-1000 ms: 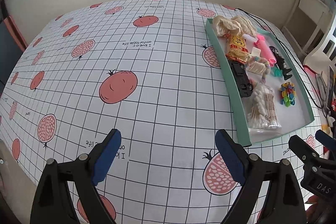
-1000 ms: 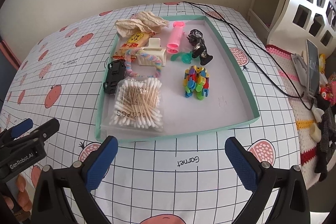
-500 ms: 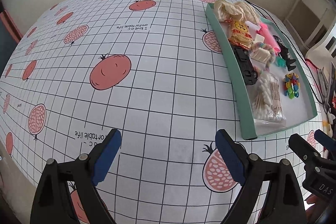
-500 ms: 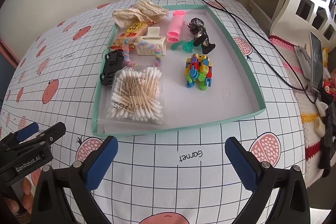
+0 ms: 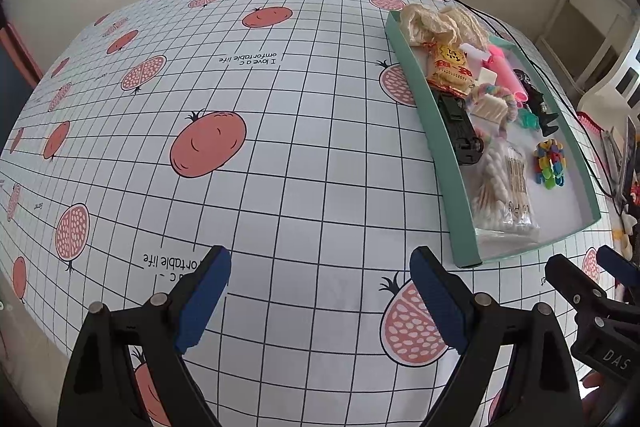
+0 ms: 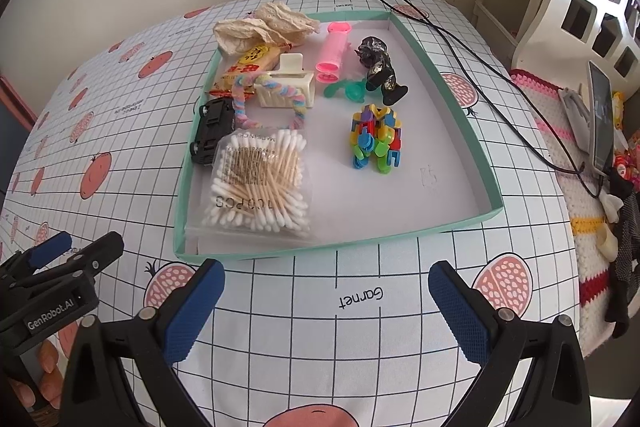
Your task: Organize objects
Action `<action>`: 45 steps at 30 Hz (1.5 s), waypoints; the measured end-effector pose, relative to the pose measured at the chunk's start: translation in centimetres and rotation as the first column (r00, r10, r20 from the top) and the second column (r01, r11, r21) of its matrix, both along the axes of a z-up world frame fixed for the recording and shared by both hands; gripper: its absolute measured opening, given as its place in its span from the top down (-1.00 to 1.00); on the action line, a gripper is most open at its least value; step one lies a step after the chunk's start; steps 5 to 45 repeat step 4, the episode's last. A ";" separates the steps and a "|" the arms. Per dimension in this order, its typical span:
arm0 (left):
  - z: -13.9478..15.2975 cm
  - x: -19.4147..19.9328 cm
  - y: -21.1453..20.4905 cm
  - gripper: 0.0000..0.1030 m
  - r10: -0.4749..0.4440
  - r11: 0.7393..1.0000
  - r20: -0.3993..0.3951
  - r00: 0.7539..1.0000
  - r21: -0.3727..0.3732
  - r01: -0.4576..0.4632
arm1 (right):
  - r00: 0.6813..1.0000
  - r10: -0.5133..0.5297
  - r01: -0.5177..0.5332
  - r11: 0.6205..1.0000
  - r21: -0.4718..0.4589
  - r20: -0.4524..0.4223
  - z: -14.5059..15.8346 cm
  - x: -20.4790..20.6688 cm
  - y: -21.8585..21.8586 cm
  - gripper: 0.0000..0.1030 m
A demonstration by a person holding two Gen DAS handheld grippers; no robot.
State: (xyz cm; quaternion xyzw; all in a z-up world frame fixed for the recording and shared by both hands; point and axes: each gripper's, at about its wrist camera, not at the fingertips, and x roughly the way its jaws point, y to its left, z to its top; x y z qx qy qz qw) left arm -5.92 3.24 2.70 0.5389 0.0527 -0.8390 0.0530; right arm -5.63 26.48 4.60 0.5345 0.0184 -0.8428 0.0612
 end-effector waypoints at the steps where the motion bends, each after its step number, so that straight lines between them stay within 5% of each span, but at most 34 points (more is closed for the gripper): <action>1: 0.1 0.0 0.1 -0.77 -0.003 1.000 -0.002 1.000 -0.002 0.003 | 1.000 0.001 -0.001 1.000 0.000 0.000 0.0 0.0 0.0 -1.00; 45: 0.0 -0.1 0.1 -0.77 -0.002 1.000 0.001 1.000 0.002 0.002 | 1.000 0.002 -0.002 1.000 0.000 0.000 0.0 -0.1 -0.1 -1.00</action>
